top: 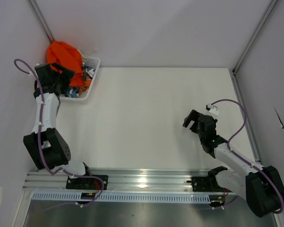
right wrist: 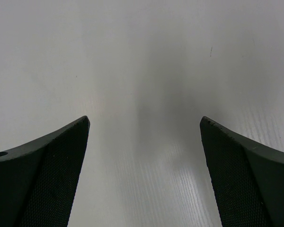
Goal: Fold and stack the shorts
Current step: Grab the shorts from the pile
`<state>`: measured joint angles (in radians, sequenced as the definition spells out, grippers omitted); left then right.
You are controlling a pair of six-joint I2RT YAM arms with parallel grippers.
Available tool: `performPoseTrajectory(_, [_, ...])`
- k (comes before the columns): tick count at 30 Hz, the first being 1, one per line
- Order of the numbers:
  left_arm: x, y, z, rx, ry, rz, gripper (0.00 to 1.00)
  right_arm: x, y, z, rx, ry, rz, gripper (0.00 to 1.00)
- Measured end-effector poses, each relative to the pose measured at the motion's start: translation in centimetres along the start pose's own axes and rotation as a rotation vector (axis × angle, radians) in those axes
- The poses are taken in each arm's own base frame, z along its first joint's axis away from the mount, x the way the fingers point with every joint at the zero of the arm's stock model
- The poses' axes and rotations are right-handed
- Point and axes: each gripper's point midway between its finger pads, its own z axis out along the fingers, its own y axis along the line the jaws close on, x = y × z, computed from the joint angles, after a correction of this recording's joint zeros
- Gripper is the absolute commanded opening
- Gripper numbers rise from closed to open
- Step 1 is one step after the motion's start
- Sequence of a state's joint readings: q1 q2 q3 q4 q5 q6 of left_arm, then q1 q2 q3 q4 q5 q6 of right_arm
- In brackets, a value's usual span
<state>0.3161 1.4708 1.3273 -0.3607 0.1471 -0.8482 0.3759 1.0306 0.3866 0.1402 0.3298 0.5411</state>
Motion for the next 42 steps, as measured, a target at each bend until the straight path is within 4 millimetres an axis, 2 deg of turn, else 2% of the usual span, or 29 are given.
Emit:
performPoseTrajectory(3, [-0.7,-0.7,2.3,0.008,0.017,-0.031,0.82,0.0,0.1,0.0,-0.005,0.003,0.000,1.00])
performPoseTrajectory(7, [-3.1,-3.0,4.9,0.047,-0.015,-0.048,0.74,0.1,0.1,0.0,-0.005,0.003,0.000,0.99])
performPoseTrajectory(10, [-5.0,-4.4,6.7,0.065,-0.049,-0.050,0.74,0.1,0.1,0.0,-0.004,0.003,0.000,1.00])
performPoseTrajectory(12, [-5.8,-4.7,7.6,0.065,-0.069,-0.049,0.74,0.1,0.1,0.0,-0.004,0.003,0.000,0.99])
performPoseTrajectory(18, [-6.2,-2.4,10.4,-0.018,-0.097,-0.057,0.74,-0.5,0.0,-0.4,-0.006,-0.019,0.007,1.00])
performPoseTrajectory(24, [-4.9,1.5,13.4,-0.137,-0.084,-0.060,0.75,-1.2,0.1,-0.9,-0.015,-0.047,0.021,0.99])
performPoseTrajectory(28, [-4.7,3.8,14.5,-0.210,-0.098,-0.041,0.75,-1.1,0.2,-0.9,-0.015,-0.045,0.020,1.00])
performPoseTrajectory(33, [-4.9,5.1,15.3,-0.249,-0.123,-0.023,0.74,-1.1,0.2,-0.9,-0.016,-0.044,0.019,0.99])
performPoseTrajectory(39, [-5.5,5.1,17.3,-0.231,-0.147,-0.010,0.55,-1.3,0.1,-1.0,-0.013,-0.053,0.022,0.99])
performPoseTrajectory(42, [-5.7,5.1,18.1,-0.225,-0.151,-0.004,0.30,-1.4,0.1,-1.0,-0.012,-0.056,0.023,0.99])
